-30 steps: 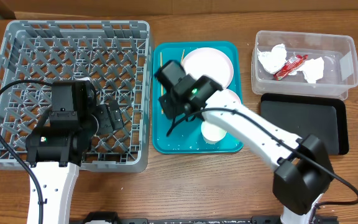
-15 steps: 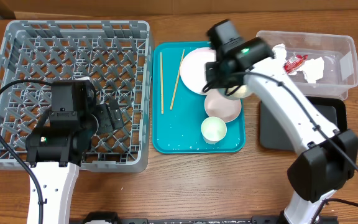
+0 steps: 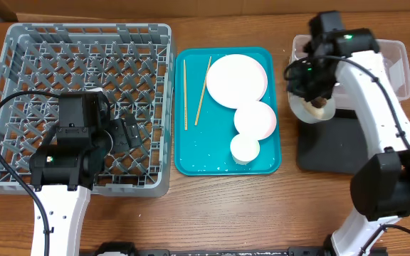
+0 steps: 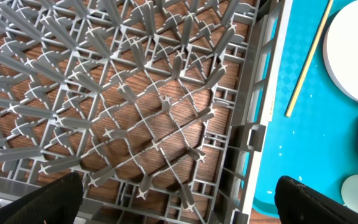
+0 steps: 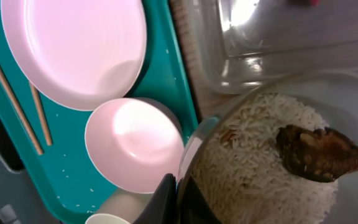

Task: Sort waste into correct bins and load items into the dishwasher
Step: 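Carry the rice bowl over the black tray with the right gripper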

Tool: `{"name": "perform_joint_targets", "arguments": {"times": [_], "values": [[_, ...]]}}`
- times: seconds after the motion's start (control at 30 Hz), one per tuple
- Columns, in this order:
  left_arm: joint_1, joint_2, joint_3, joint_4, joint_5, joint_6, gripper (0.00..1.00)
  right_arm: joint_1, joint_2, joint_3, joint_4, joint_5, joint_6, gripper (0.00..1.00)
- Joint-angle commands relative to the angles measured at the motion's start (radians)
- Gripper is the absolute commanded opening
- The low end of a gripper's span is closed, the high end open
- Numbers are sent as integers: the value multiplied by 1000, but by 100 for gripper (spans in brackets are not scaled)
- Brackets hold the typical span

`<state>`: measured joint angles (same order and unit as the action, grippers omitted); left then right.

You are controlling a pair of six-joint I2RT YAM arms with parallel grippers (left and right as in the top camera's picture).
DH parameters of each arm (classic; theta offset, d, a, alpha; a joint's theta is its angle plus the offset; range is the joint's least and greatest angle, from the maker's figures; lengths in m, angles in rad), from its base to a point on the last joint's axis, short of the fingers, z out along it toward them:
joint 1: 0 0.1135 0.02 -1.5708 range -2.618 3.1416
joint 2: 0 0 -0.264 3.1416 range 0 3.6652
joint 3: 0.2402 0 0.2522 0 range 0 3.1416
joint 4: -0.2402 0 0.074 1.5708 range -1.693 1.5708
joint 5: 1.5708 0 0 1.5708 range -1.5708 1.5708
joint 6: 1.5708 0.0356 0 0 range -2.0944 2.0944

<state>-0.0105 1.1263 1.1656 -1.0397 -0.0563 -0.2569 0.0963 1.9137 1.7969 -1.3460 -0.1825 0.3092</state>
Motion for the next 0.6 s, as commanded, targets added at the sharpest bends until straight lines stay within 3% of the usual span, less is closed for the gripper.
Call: {"name": "perform_joint_targets", "arguments": {"times": [0.0,0.57], "values": [[4,0,19,3,9,-13,100,-59,-44,-47,-5,-93,-50,4],[3,0,19,4,10,-13,100,-419,-44,-309,5,-734,-472,4]]}}
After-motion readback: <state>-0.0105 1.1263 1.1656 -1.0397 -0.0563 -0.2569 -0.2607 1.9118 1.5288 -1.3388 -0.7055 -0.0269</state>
